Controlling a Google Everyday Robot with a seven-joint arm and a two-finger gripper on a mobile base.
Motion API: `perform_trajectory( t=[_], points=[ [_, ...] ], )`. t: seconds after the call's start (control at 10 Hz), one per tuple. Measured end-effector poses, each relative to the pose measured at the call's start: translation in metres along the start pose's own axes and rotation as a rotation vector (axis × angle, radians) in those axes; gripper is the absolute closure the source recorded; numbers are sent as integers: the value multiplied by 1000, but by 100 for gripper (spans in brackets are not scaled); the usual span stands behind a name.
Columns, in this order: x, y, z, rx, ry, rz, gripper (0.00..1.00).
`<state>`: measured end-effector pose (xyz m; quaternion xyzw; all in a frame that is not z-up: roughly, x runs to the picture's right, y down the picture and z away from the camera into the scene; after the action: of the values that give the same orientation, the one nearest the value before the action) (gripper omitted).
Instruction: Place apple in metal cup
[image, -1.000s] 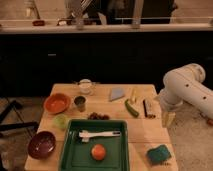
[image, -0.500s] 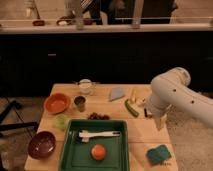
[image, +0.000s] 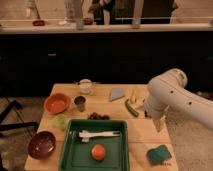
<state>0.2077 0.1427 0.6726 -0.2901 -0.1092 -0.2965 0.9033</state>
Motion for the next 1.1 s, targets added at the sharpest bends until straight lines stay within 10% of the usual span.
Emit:
perform_trajectory(
  t=[0.7,1.1],
  points=[
    [-59,-20,30,-14,-220,-235,20],
    [-85,-22,52,-65,-230,-257,20]
  ],
)
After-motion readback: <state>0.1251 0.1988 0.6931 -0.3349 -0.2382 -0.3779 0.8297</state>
